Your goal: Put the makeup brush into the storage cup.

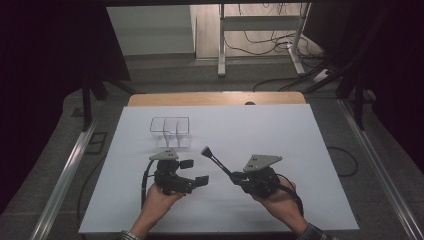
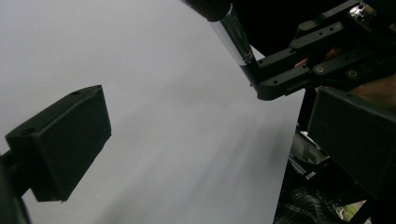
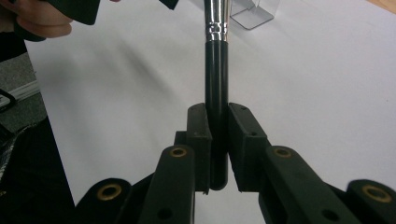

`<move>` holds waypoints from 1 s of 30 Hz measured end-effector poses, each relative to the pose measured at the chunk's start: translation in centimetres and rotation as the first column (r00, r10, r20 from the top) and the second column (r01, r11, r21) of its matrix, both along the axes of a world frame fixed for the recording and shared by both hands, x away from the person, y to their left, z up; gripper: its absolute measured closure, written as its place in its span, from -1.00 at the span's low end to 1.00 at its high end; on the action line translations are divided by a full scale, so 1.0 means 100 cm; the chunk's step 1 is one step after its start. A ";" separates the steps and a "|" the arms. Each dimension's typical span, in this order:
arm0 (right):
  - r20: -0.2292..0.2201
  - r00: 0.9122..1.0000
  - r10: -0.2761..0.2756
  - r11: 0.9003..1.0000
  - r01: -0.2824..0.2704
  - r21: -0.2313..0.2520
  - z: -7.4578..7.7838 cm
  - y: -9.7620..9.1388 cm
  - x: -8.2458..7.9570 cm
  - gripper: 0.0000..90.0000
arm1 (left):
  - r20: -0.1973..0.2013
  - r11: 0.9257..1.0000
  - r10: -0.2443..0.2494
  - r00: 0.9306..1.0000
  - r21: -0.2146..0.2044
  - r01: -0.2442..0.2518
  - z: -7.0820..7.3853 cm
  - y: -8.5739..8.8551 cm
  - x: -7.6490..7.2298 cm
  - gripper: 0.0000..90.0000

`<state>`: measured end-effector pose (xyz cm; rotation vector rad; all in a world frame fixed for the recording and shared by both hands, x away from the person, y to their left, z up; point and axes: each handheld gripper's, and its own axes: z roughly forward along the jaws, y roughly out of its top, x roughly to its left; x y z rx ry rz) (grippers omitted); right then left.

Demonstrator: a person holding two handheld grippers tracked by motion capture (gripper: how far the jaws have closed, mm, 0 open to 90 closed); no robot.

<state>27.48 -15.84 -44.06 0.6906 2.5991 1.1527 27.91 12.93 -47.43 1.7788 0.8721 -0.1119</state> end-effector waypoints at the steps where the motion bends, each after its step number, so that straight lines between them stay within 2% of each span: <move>1: 0.000 1.000 0.000 1.000 0.000 0.000 0.000 0.000 0.000 0.75 | 0.000 1.000 0.000 1.000 0.000 0.000 0.000 0.000 0.000 -1.00; 9: 0.001 1.000 0.003 1.000 -0.003 0.009 0.000 0.003 0.000 0.75 | -0.004 0.999 -0.033 0.999 -0.013 0.033 -0.001 -0.014 0.005 -0.98; 19: 0.004 1.000 0.023 1.000 -0.023 0.009 -0.002 0.011 -0.003 0.75 | -0.005 0.998 -0.050 0.999 -0.028 0.050 -0.001 -0.020 0.008 -0.80; 25: 0.006 1.000 0.030 0.999 -0.030 0.012 -0.003 0.014 -0.003 0.75 | -0.009 0.998 -0.049 0.999 -0.047 0.049 0.000 -0.020 0.009 -0.58; 30: 0.006 0.999 0.038 0.999 -0.038 0.011 -0.004 0.017 -0.005 0.75 | -0.024 0.996 -0.057 0.998 -0.071 0.055 0.000 -0.017 0.011 -0.26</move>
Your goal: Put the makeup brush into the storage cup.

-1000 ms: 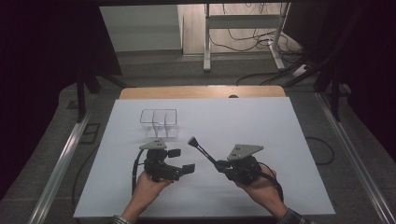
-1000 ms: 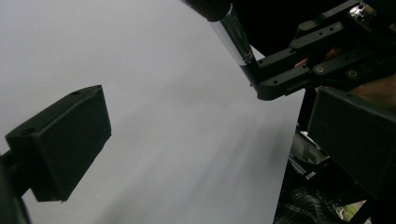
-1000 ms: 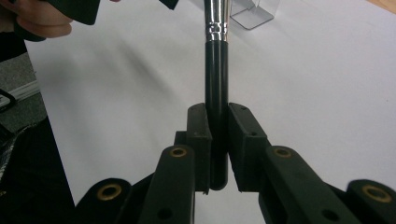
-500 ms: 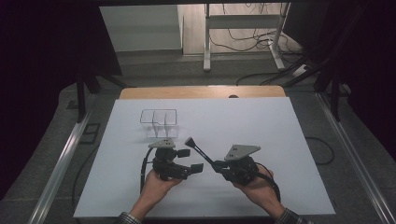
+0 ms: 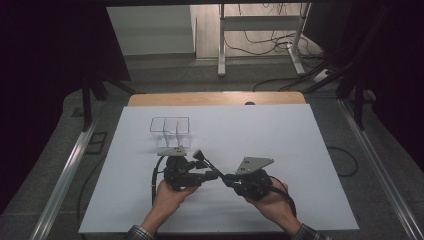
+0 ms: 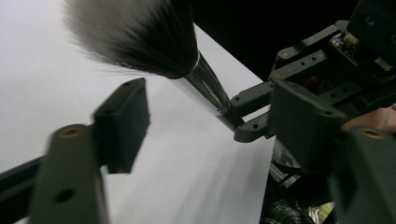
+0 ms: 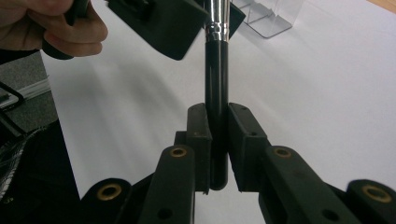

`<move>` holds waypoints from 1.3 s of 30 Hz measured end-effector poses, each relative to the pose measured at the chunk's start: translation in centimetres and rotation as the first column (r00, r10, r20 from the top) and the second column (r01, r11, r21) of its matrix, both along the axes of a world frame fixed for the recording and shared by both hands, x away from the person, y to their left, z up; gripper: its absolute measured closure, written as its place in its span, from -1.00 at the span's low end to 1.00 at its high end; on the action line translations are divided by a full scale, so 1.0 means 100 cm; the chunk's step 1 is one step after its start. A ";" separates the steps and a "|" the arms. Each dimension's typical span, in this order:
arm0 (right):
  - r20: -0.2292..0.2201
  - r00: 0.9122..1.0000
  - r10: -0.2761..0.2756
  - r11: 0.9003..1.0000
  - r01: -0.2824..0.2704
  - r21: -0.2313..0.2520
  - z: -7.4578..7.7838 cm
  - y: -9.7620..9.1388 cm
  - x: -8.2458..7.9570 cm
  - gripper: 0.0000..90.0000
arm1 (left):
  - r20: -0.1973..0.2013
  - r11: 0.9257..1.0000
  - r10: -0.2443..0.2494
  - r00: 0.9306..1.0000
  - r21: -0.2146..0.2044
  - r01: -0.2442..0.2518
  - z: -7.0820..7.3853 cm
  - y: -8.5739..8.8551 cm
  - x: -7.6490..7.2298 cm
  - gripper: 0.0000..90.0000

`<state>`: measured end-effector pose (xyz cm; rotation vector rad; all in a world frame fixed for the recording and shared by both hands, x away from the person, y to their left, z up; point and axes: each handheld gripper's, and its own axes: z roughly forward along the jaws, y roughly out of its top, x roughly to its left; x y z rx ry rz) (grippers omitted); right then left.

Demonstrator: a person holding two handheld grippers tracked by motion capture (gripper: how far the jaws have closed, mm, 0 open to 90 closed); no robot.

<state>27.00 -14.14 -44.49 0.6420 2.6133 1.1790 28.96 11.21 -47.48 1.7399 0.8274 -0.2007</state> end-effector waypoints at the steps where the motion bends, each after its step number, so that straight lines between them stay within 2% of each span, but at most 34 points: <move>1: 0.000 1.000 0.000 1.000 0.000 0.000 0.000 0.000 0.000 0.75 | 0.000 1.000 0.000 1.000 0.000 0.000 0.000 0.000 0.000 -0.17; 9: 0.002 1.000 0.009 1.000 -0.009 -0.004 -0.002 0.002 0.000 0.75 | -0.022 1.000 -0.028 0.999 -0.014 0.027 0.000 0.001 0.000 0.27; 12: -0.002 1.000 0.012 1.000 -0.012 -0.006 -0.002 0.003 0.000 0.75 | -0.044 0.999 -0.028 0.999 -0.039 0.027 -0.002 0.003 0.001 0.44; 13: -0.004 1.000 0.016 1.000 -0.016 -0.007 -0.003 0.003 0.000 0.75 | -0.060 0.997 -0.037 0.997 -0.066 0.033 -0.002 0.005 0.001 0.58; 15: -0.001 1.000 0.026 1.000 -0.026 -0.009 -0.004 0.004 0.000 0.75 | -0.085 0.993 -0.058 0.995 -0.109 0.049 -0.003 0.006 0.002 0.70; 19: -0.003 0.999 0.037 0.999 -0.037 -0.010 -0.004 0.005 -0.001 0.73 | -0.072 0.995 -0.064 0.995 -0.081 0.058 0.001 0.006 0.000 0.72; 21: -0.023 0.999 0.039 0.999 -0.040 -0.007 -0.004 0.004 0.000 0.69 | -0.061 0.996 -0.060 0.996 -0.063 0.056 0.003 0.004 -0.001 0.72; 24: -0.023 1.000 0.021 1.000 -0.021 -0.014 -0.006 0.003 0.001 0.38 | -0.040 0.998 -0.052 0.998 -0.029 0.051 0.005 0.003 -0.002 0.72; 25: -0.023 1.000 0.021 1.000 -0.021 -0.014 -0.006 0.003 0.001 0.38 | -0.040 0.998 -0.052 0.998 -0.029 0.051 0.005 0.003 -0.002 0.72; 26: -0.020 1.000 0.009 1.000 -0.010 -0.014 -0.007 0.002 0.002 0.18 | -0.029 0.999 -0.047 0.999 -0.016 0.046 0.005 0.003 -0.003 0.72; 29: -0.025 1.000 0.003 1.000 -0.004 -0.016 -0.007 0.002 0.004 -0.08 | -0.021 0.999 -0.039 0.999 -0.002 0.039 0.006 0.003 -0.003 0.72; 34: -0.041 0.999 0.004 1.000 -0.005 -0.026 -0.012 0.002 0.006 -0.34 | -0.009 0.999 -0.030 1.000 0.025 0.030 0.006 0.003 -0.004 0.72; 39: -0.065 0.998 0.007 1.000 -0.007 -0.012 -0.014 0.000 0.009 -0.44 | -0.001 0.999 -0.023 1.000 0.039 0.023 0.007 0.002 -0.005 0.72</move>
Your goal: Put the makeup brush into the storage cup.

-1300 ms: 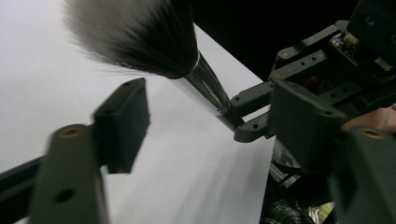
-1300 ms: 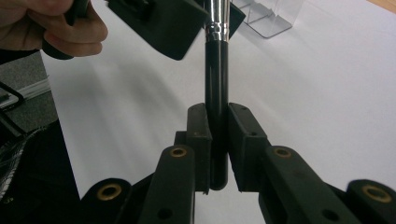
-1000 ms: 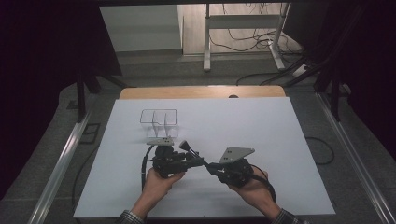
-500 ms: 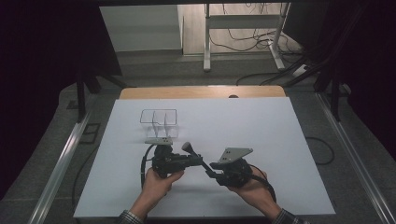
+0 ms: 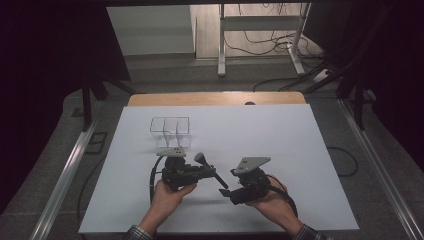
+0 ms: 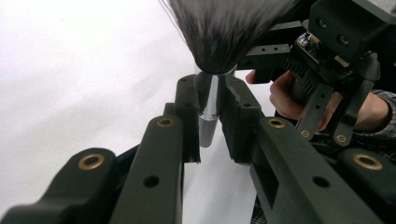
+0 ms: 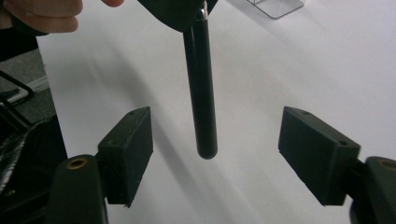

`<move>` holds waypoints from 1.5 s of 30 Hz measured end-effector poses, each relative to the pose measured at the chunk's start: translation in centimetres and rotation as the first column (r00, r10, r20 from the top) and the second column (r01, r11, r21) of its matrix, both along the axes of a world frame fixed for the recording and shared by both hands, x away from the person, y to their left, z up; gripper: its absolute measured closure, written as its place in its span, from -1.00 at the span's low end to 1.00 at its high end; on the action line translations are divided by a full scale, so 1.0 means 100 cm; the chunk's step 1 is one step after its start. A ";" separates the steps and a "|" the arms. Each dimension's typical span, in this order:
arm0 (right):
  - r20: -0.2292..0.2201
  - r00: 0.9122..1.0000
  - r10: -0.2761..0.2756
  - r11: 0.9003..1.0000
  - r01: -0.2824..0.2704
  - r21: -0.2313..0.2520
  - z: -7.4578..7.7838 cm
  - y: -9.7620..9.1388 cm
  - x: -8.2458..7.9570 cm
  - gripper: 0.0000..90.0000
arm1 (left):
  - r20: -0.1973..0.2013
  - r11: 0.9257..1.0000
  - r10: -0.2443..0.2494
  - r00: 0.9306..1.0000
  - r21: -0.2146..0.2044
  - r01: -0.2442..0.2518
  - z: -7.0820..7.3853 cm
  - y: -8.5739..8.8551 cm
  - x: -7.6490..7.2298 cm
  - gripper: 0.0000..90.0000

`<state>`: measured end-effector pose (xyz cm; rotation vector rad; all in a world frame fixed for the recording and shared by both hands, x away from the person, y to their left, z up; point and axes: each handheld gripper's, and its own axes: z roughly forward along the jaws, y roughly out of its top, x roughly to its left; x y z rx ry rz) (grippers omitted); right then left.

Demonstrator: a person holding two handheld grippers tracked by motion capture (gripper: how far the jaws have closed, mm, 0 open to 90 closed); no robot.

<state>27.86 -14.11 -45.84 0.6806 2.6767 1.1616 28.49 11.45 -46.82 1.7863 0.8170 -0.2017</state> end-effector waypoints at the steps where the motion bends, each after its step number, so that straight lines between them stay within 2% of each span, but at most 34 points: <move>1: -0.006 1.000 -0.002 1.000 0.002 0.006 0.000 -0.001 0.000 -0.46 | 0.010 1.000 0.002 1.000 0.013 -0.002 0.000 0.001 0.000 0.72; 6: -0.016 1.000 -0.007 1.000 0.008 0.014 -0.001 -0.004 0.001 -0.51 | 0.017 1.000 0.014 1.000 0.020 -0.014 0.001 0.002 0.000 0.72; 9: -0.024 1.000 -0.009 1.000 0.009 0.021 -0.001 -0.006 0.001 -0.55 | 0.031 0.999 0.024 0.999 0.040 -0.025 0.002 0.004 -0.001 0.72; 16: -0.027 1.000 -0.014 1.000 0.015 0.019 -0.002 -0.010 0.000 -0.59 | 0.037 0.998 0.026 0.999 0.052 -0.028 0.003 0.008 -0.001 0.72; 23: -0.035 0.999 -0.021 1.000 0.021 0.009 -0.004 -0.013 -0.001 -0.66 | 0.055 0.996 0.049 0.997 0.071 -0.053 0.006 0.016 -0.002 0.71; 30: -0.039 0.998 -0.058 0.998 0.058 0.017 -0.005 -0.018 0.000 -0.77 | 0.076 0.993 0.080 0.994 0.086 -0.087 0.008 0.027 -0.003 0.71; 34: -0.053 0.997 -0.064 0.997 0.066 0.028 -0.005 -0.022 -0.001 -0.81 | 0.082 0.992 0.087 0.993 0.086 -0.094 0.009 0.031 -0.003 0.71; 45: -0.069 0.996 -0.061 0.998 0.061 0.010 -0.009 -0.029 -0.005 -0.92 | 0.096 0.989 0.107 0.990 0.091 -0.116 0.011 0.042 -0.003 0.72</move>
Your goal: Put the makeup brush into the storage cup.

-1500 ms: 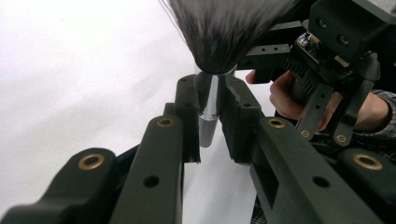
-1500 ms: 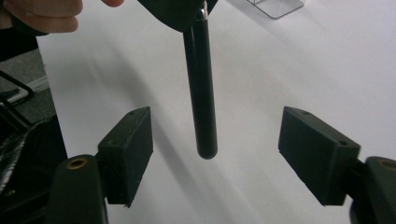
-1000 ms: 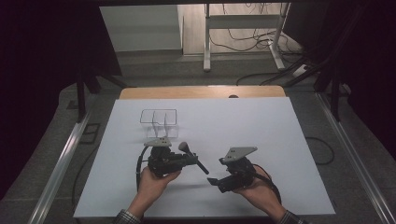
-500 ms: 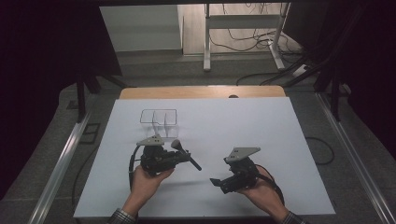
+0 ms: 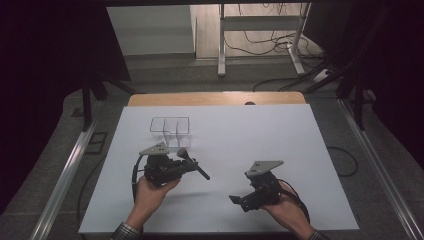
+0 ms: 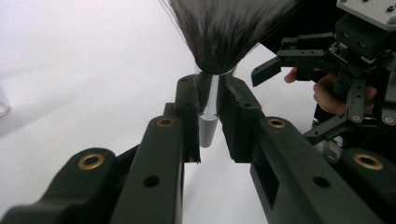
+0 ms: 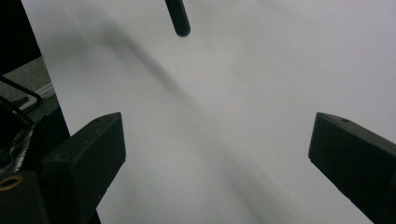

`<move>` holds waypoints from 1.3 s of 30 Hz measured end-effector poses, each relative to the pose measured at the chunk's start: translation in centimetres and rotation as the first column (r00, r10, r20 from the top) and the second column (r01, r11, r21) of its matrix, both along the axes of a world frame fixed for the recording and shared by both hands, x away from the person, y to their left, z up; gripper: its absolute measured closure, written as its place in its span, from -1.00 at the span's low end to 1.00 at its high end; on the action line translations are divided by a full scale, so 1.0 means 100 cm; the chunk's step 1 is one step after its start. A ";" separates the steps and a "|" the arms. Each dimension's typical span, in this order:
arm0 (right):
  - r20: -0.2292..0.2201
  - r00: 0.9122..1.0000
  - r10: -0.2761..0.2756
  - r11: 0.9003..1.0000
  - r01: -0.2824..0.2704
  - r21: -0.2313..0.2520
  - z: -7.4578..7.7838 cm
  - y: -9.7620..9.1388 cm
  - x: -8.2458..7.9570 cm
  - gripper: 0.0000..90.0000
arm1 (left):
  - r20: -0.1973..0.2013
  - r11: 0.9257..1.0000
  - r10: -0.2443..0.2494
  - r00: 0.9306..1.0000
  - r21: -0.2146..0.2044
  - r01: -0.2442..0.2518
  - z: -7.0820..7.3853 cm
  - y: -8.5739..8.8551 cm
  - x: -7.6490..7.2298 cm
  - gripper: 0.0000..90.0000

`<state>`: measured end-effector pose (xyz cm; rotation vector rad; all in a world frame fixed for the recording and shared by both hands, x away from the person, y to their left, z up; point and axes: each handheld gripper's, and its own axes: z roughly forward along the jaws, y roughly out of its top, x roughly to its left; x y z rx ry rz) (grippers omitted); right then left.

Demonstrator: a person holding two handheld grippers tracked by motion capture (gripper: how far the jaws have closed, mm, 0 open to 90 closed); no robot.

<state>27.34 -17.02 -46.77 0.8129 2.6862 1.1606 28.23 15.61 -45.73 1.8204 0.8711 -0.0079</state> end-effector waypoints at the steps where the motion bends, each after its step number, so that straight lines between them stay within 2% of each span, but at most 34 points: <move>1: -0.002 1.000 -0.002 1.000 0.002 0.000 0.000 -0.001 -0.001 -0.92 | 0.001 1.000 0.004 1.000 0.002 -0.004 0.000 0.001 0.000 0.72; 5: 0.002 1.000 -0.001 1.000 0.001 -0.004 -0.001 -0.003 -0.002 -0.95 | 0.005 1.000 0.013 1.000 0.003 -0.013 0.001 0.004 0.000 0.72; 18: 0.006 0.999 -0.033 0.999 0.033 -0.027 0.000 -0.020 -0.003 -1.00 | 0.034 0.998 0.047 0.998 0.049 -0.049 0.004 0.011 0.005 0.71; 25: 0.004 0.998 -0.056 0.998 0.056 -0.017 0.001 -0.028 -0.004 -1.00 | 0.044 0.997 0.062 0.997 0.050 -0.064 0.006 0.016 0.008 0.72; 39: 0.015 0.995 -0.103 0.994 0.103 -0.043 0.000 -0.047 -0.006 -1.00 | 0.073 0.993 0.084 0.994 0.080 -0.090 0.014 0.021 0.017 0.71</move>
